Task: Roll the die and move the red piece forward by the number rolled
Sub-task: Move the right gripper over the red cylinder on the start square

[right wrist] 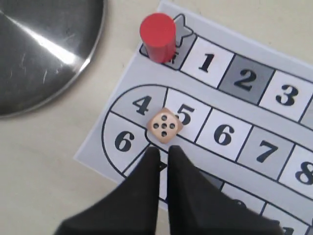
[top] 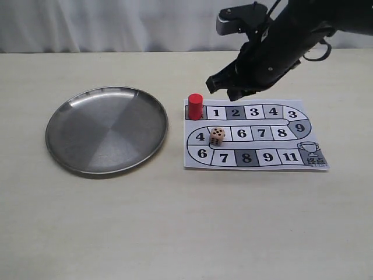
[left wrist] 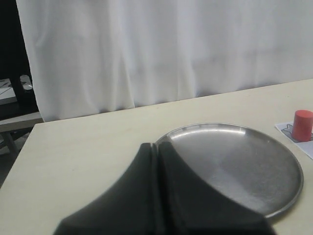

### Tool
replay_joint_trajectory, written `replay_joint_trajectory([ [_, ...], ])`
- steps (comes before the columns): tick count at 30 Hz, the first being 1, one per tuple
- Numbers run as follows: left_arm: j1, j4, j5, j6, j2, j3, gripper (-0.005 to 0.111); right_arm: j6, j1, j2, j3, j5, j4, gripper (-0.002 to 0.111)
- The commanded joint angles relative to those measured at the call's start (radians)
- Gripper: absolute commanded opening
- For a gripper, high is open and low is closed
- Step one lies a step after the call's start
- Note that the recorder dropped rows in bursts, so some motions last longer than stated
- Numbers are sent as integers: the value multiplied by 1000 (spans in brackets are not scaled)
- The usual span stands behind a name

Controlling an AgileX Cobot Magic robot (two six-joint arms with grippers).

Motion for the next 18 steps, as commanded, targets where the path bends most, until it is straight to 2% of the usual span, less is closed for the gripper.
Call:
replay_joint_trajectory([
  [1,-8,-2,-10,-1,-1,2,0,-10,0,3,95,-75,8,5],
  [5,-8,-2,-10,-1,-1,2,0,-67,0,3,250,-247,48,5],
  [8,-8,-2,-10,-1,-1,2,0,-152,0,8,303,-305,112,5],
  [14,-8,-2,-10,-1,-1,2,0,-361,0,96,321,-316,292,5],
  [18,-8,-2,-10,-1,-1,2,0,-364,0,133,321,-314,290,5],
])
